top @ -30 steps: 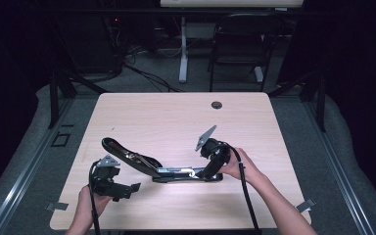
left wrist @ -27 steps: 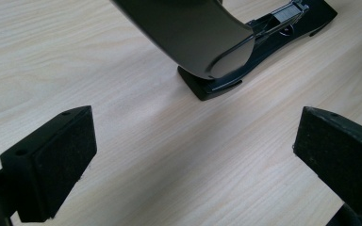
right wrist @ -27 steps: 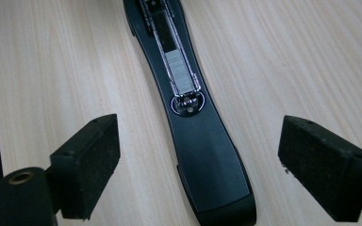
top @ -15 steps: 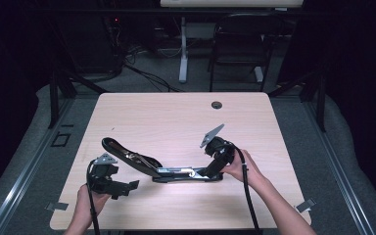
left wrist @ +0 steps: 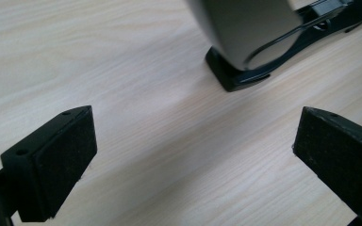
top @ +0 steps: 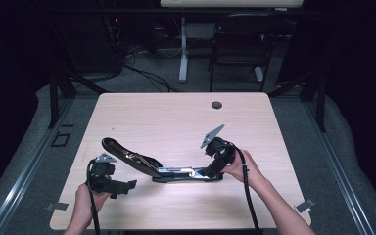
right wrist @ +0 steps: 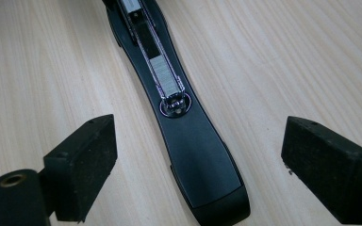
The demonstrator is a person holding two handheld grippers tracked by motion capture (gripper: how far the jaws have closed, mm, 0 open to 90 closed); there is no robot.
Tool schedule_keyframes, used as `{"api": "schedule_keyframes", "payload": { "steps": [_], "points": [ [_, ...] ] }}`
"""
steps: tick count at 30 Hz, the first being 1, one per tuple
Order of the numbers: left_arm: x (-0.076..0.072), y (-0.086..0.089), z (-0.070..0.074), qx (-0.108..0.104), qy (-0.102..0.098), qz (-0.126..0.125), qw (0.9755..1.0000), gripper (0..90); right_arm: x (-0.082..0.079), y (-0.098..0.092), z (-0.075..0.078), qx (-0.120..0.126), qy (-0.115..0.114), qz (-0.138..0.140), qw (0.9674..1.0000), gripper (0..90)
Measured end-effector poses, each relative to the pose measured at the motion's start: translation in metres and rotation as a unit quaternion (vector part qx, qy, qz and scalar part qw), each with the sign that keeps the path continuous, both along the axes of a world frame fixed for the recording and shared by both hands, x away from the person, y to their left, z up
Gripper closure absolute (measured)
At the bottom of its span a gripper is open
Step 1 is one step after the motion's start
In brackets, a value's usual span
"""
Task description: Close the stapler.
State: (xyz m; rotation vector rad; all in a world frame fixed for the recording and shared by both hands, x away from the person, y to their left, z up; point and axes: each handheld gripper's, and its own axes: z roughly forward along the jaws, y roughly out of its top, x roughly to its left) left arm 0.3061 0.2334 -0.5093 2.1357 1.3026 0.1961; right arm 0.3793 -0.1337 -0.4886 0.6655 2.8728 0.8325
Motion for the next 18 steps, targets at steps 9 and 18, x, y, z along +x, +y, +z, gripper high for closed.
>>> {"api": "schedule_keyframes", "payload": {
  "steps": [9, 18],
  "points": [
    [0.001, 0.007, 0.006, -0.005, -0.023, 0.035, 0.9991, 11.9, -0.003, 0.005, 0.002, 0.008, 0.005, -0.008, 0.9999, 24.0],
    [0.007, 0.018, 0.007, -0.043, -0.025, 0.088, 0.9948, 25.8, -0.009, 0.008, 0.011, 0.012, -0.035, -0.02, 0.9991, 43.1]
  ]
}}
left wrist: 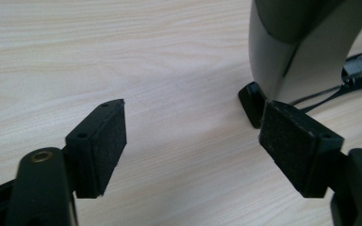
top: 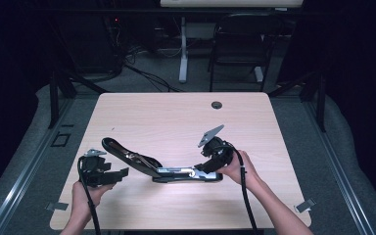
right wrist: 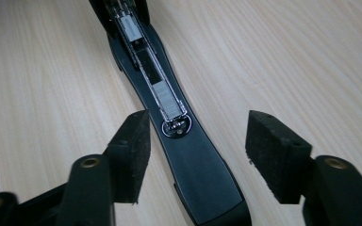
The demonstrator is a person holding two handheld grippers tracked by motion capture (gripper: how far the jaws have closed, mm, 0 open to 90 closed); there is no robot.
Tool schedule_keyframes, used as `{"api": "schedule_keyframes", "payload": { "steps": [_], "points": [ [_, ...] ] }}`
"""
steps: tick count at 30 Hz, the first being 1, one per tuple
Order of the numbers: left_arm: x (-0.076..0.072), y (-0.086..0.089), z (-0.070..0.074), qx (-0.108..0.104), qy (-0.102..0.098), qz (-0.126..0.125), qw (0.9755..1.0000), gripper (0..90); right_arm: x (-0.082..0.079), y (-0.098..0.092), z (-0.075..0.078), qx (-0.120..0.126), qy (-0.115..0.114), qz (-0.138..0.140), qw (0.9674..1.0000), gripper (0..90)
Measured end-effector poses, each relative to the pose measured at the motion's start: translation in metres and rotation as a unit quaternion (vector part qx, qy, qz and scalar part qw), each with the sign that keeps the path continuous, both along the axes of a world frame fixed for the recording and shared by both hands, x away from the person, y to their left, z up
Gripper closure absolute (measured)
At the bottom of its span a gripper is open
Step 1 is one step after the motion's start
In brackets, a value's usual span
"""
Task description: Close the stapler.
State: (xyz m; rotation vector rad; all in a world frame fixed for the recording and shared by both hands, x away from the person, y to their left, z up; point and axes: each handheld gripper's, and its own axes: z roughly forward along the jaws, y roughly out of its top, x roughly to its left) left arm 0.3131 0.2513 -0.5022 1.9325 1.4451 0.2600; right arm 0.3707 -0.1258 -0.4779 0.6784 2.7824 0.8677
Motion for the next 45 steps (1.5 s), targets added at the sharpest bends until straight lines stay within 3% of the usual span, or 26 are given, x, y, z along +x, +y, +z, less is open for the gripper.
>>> {"api": "schedule_keyframes", "payload": {
  "steps": [4, 9, 11, 14, 18, 26, 32, 33, 41, 45],
  "points": [
    [0.001, 0.005, 0.001, -0.019, -0.009, 0.006, 0.9998, 30.4, -0.001, 0.001, 0.0, -0.008, -0.009, -0.009, 0.9999, 45.8],
    [0.001, 0.007, 0.001, -0.036, -0.021, 0.005, 0.9991, 37.8, 0.0, 0.001, 0.0, 0.003, -0.017, -0.04, 0.9991, 50.2],
    [0.001, 0.008, 0.001, -0.039, -0.025, 0.003, 0.9989, 41.8, -0.001, 0.002, 0.0, -0.001, -0.031, -0.056, 0.9979, 60.0],
    [-0.001, 0.01, 0.002, -0.047, -0.038, 0.005, 0.9982, 49.7, -0.002, 0.002, 0.004, 0.0, -0.045, -0.057, 0.9973, 76.7],
    [-0.002, 0.011, 0.005, -0.057, -0.056, 0.007, 0.9968, 60.2, -0.006, 0.005, 0.007, 0.007, -0.053, -0.056, 0.997, 85.6],
    [-0.005, 0.007, 0.01, -0.064, -0.095, 0.003, 0.9935, 72.5, -0.014, 0.013, 0.012, 0.015, -0.083, -0.038, 0.9957, 88.6],
    [-0.008, 0.006, 0.013, -0.064, -0.116, 0.002, 0.9912, 81.1, -0.015, 0.016, 0.011, 0.018, -0.087, -0.038, 0.9953, 89.7],
    [-0.008, 0.006, 0.014, -0.062, -0.112, -0.001, 0.9918, 82.2, -0.015, 0.016, 0.011, 0.011, -0.084, -0.034, 0.9958, 90.0],
    [-0.004, 0.005, 0.014, -0.074, -0.129, 0.01, 0.9888, 82.2, -0.019, 0.025, 0.013, 0.018, -0.096, -0.035, 0.9946, 90.0],
    [-0.004, 0.002, 0.015, -0.075, -0.135, 0.004, 0.9879, 82.4, -0.016, 0.027, 0.011, 0.021, -0.093, -0.036, 0.9948, 90.0]
  ]
}}
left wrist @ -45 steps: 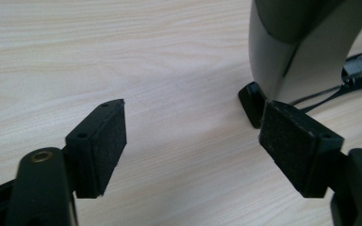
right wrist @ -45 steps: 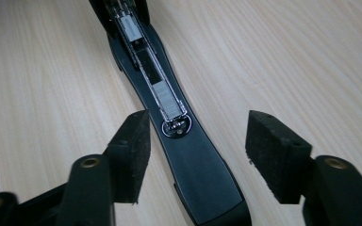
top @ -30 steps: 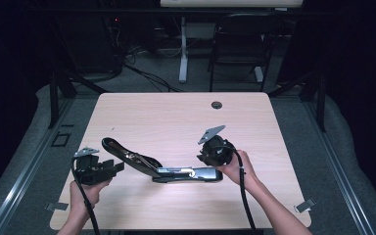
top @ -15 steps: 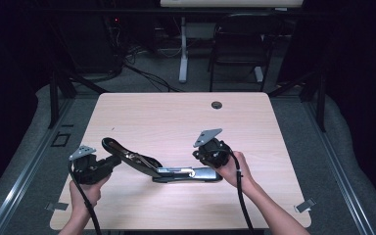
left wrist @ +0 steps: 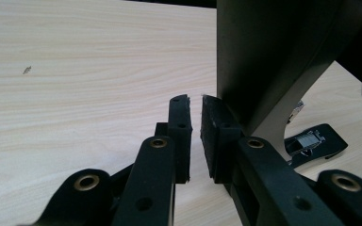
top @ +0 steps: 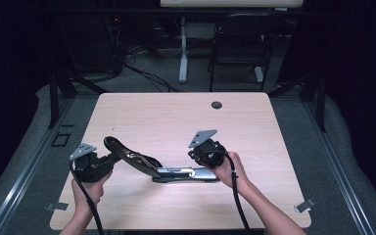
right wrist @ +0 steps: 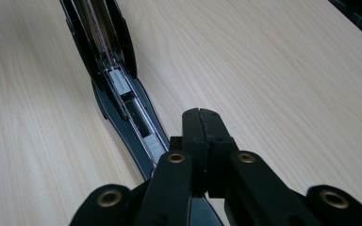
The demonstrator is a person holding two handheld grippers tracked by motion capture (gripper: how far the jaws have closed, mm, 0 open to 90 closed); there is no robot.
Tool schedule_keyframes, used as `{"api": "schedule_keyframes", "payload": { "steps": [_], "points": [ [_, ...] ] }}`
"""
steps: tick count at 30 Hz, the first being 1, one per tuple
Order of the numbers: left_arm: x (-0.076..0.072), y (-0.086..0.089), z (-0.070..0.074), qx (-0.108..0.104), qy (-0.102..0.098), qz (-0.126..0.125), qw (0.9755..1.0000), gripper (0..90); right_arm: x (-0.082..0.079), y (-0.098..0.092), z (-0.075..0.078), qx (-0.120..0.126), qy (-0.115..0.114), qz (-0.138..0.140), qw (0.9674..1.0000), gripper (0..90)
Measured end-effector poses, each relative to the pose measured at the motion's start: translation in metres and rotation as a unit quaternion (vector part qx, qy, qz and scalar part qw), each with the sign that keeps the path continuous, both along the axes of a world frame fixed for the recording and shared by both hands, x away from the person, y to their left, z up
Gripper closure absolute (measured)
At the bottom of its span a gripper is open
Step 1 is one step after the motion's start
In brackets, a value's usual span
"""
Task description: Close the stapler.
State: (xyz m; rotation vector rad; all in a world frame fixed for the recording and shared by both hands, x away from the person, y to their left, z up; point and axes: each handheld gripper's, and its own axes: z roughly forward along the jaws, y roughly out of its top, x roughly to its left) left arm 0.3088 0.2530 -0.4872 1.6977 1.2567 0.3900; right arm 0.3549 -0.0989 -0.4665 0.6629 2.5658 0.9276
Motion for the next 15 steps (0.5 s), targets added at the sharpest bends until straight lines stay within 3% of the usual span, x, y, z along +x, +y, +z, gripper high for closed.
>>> {"api": "schedule_keyframes", "payload": {
  "steps": [6, 11, 15],
  "points": [
    [0.001, -0.004, 0.0, -0.002, -0.002, -0.001, 1.0, 83.9, 0.004, 0.002, -0.004, 0.004, 0.001, -0.007, 1.0, 90.0],
    [0.002, -0.006, 0.001, -0.008, -0.004, -0.002, 1.0, 83.9, 0.0, 0.01, -0.002, -0.013, -0.028, -0.002, 0.9995, 90.0],
    [0.003, -0.01, 0.003, -0.006, -0.01, -0.006, 0.9999, 84.5, -0.001, 0.015, -0.003, -0.012, -0.024, 0.004, 0.9996, 90.0]
  ]
}}
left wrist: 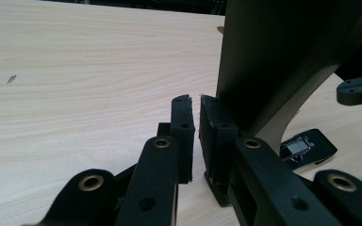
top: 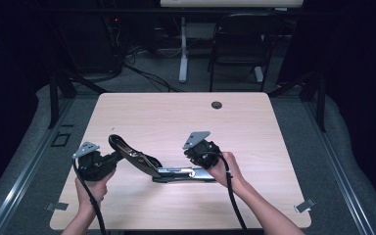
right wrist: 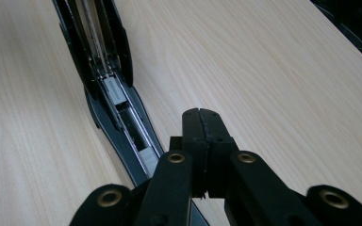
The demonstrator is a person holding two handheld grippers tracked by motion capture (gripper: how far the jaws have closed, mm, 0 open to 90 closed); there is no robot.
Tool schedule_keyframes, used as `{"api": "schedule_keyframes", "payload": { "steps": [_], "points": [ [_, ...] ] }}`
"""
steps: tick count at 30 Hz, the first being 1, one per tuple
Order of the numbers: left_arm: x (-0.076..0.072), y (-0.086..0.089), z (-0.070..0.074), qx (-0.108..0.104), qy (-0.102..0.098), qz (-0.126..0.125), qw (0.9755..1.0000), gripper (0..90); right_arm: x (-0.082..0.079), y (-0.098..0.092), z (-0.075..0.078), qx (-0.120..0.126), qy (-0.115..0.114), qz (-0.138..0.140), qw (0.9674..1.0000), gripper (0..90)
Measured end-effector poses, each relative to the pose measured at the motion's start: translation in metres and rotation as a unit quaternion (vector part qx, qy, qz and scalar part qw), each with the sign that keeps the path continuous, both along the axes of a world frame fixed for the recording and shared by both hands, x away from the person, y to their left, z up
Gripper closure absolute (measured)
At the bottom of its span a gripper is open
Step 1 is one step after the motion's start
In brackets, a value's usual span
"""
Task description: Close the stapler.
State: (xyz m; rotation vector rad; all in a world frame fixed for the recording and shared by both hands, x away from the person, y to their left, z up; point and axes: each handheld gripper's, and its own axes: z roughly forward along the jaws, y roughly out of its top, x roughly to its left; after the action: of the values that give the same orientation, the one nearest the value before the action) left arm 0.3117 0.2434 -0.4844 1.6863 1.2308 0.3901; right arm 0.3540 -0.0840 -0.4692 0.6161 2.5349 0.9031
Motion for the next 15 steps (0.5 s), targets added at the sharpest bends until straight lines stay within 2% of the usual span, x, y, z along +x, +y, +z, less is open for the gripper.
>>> {"api": "schedule_keyframes", "payload": {
  "steps": [3, 5, 10, 12, 15],
  "points": [
    [0.001, -0.003, 0.0, -0.005, -0.011, -0.004, 0.9999, 85.2, 0.001, 0.003, -0.001, -0.005, -0.001, 0.004, 1.0, 90.0],
    [0.002, -0.005, 0.001, -0.006, -0.017, -0.006, 0.9998, 85.4, 0.002, 0.005, -0.001, 0.001, 0.001, 0.007, 1.0, 90.0],
    [0.005, -0.011, 0.002, 0.003, -0.017, -0.013, 0.9998, 85.7, 0.0, 0.01, 0.003, 0.01, -0.005, 0.017, 0.9998, 90.0],
    [0.006, -0.013, 0.002, -0.002, -0.017, -0.011, 0.9998, 85.7, -0.002, 0.013, 0.005, 0.011, -0.016, 0.017, 0.9997, 90.0],
    [0.007, -0.017, 0.005, 0.01, -0.017, -0.014, 0.9997, 85.7, -0.003, 0.017, 0.007, 0.02, -0.021, 0.022, 0.9994, 90.0]
  ]
}}
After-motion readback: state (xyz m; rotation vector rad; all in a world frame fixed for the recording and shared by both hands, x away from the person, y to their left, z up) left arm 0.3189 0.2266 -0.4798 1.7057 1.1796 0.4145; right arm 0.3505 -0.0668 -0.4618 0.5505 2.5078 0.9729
